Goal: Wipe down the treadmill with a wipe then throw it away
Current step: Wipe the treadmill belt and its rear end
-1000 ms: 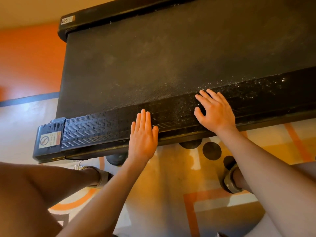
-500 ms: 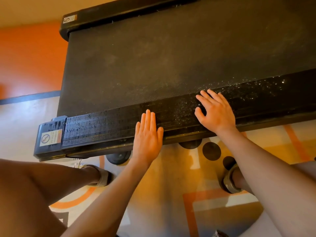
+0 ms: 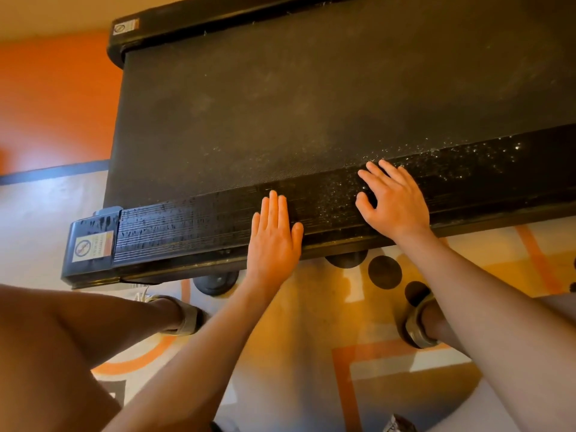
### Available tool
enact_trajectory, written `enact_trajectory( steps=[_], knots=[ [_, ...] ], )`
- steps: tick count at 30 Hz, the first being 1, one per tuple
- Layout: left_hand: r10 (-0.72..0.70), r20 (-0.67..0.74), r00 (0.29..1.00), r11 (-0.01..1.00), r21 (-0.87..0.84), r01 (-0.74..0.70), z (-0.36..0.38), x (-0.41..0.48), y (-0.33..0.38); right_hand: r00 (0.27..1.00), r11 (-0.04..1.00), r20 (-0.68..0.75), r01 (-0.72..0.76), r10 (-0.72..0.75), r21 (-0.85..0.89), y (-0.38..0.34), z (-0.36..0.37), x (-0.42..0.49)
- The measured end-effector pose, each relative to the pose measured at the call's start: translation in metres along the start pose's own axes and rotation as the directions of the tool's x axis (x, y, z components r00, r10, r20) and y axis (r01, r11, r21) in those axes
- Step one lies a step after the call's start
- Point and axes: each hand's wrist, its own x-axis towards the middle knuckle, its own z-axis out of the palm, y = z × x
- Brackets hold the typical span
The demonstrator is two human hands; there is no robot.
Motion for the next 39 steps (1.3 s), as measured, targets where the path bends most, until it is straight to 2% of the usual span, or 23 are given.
enact_trajectory(
  steps=[3,10,15,19,26,30,33,39],
  knots=[
    [0.003,0.014,1.0,1.0,0.019,-0.003,0.007,-0.019,0.003,1.0,1.0,-0.002,0.005,-0.005,-0.006,0.001,0.001,-0.001],
    [-0.056,0.055,0.997,0.997,0.061,0.053,-0.008,0.06,0.006,1.0,1.0,-0.007,0.003,-0.003,0.002,0.001,0.0,0.001],
    [0.01,0.004,1.0,1.0,0.011,-0.01,0.004,0.005,0.005,1.0,1.0,-0.022,0.006,-0.006,0.001,0.001,0.001,0.001],
    [0.015,0.015,1.0,1.0,0.021,-0.016,0.01,-0.027,-0.001,0.999,1.0,-0.035,0.016,-0.015,0.012,0.0,0.001,0.001],
    [-0.05,0.014,0.999,0.998,0.044,0.049,-0.004,0.049,0.011,0.999,1.0,-0.034,0.015,-0.014,0.017,0.001,0.001,0.001],
    [-0.004,-0.02,1.0,1.0,0.003,0.004,0.006,0.0,0.016,0.999,1.0,-0.036,0.011,-0.011,0.017,0.002,0.0,0.001],
    [0.0,0.017,1.0,1.0,0.019,0.0,0.01,-0.023,0.008,0.999,1.0,-0.042,0.017,-0.016,0.015,0.001,0.002,-0.001],
    [-0.003,0.046,0.999,0.998,0.057,0.0,0.0,0.046,0.023,0.999,1.0,-0.049,0.018,-0.017,0.015,0.002,0.001,-0.001]
  ],
)
